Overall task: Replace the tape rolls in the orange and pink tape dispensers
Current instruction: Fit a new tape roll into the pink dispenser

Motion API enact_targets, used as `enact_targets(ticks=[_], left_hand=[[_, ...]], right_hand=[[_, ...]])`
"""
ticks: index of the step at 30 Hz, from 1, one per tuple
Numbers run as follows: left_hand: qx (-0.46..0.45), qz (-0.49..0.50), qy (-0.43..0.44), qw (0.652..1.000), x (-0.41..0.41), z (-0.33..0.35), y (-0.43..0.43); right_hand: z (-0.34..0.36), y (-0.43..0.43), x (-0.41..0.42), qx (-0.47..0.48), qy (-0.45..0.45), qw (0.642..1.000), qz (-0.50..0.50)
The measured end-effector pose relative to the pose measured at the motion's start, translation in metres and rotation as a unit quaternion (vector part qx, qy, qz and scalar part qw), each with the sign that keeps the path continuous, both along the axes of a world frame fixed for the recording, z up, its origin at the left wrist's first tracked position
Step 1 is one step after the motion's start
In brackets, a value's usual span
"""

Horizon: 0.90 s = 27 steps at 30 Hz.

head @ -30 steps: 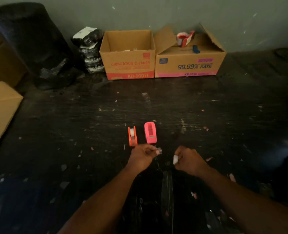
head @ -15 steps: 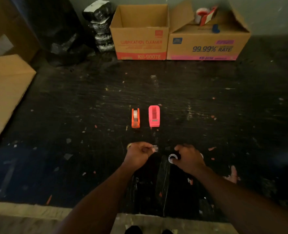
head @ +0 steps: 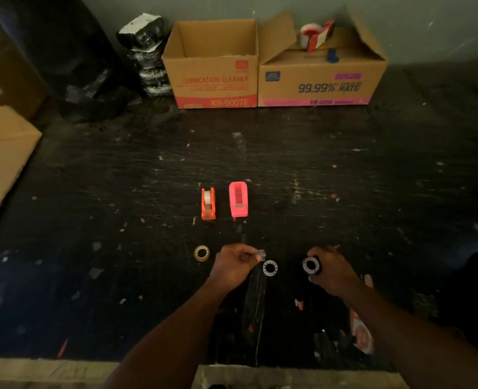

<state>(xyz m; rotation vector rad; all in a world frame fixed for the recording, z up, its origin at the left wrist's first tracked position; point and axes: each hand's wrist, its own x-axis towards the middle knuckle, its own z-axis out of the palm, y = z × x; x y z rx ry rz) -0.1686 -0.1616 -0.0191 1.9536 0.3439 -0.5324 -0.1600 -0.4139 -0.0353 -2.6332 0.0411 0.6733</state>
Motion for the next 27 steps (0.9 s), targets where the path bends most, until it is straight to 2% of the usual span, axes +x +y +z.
enact_targets(ticks=[5, 11, 17, 22, 27], left_hand=[[0.007, 0.015, -0.005, 1.0, -0.004, 0.0, -0.003], [-0.048, 0.04, 0.027, 0.998, 0.007, 0.018, -0.002], [-0.071, 0.043, 0.005, 0.997, 0.015, 0.042, 0.008], [-0.076, 0.006, -0.023, 0.997, 0.031, 0.051, 0.023], [-0.096, -0.011, -0.016, 0.995, 0.049, 0.055, 0.036]], right_hand=[[0.0, 0.007, 0.0, 0.035, 0.005, 0.999, -0.007], [0.022, 0.019, 0.01, 0.2, -0.008, 0.979, -0.032], [0.056, 0.06, 0.034, 0.296, -0.047, 0.953, -0.04], [0.07, 0.082, 0.044, 0.325, -0.053, 0.944, -0.03], [0.076, 0.096, 0.052, 0.332, -0.059, 0.94, -0.047]])
